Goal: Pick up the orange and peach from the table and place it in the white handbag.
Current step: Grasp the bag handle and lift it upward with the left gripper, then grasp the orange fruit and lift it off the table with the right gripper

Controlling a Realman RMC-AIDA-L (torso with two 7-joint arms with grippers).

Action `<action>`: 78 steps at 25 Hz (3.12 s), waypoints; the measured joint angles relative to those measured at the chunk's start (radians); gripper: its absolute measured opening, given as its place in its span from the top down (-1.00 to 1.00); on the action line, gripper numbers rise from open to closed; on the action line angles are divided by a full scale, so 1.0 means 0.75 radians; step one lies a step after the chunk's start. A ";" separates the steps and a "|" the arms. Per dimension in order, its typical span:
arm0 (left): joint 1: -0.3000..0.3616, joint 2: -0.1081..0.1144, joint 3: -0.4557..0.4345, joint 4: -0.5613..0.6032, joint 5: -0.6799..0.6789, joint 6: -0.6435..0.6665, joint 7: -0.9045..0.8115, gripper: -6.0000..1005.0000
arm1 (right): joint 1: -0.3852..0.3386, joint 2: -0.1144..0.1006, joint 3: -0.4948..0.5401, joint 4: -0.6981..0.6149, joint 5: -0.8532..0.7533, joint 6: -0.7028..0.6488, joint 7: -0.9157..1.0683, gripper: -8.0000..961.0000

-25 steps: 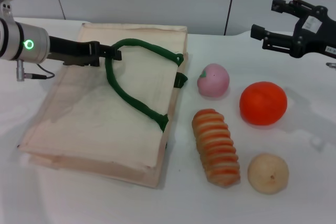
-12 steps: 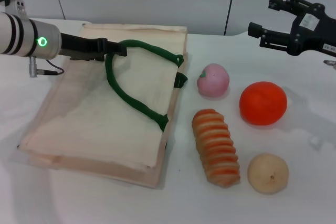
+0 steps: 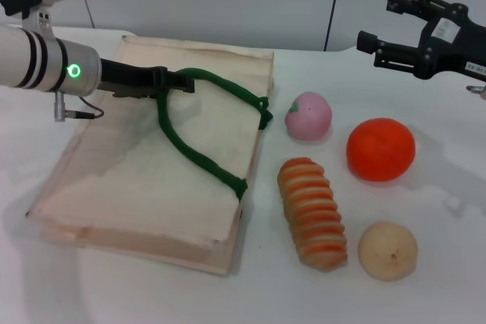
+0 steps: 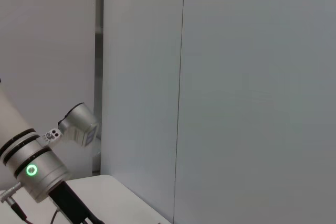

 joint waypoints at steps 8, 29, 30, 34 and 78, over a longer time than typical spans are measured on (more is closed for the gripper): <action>0.002 0.000 0.000 -0.008 0.004 0.009 -0.009 -0.42 | 0.004 0.000 0.002 0.010 0.000 -0.002 0.000 -0.82; 0.021 -0.016 0.000 -0.014 0.030 0.140 0.006 0.72 | 0.003 0.001 0.002 0.011 0.014 -0.012 0.000 -0.82; 0.022 -0.019 0.000 -0.014 0.029 0.145 0.009 0.72 | 0.003 0.000 0.002 0.012 0.014 -0.012 0.000 -0.82; 0.026 -0.024 0.000 -0.015 0.029 0.170 0.037 0.74 | 0.000 0.000 0.002 0.012 0.014 -0.012 0.000 -0.81; 0.420 0.052 -0.023 0.117 -1.164 -0.775 0.608 0.75 | 0.087 -0.002 0.053 0.181 -0.199 0.093 -0.080 -0.80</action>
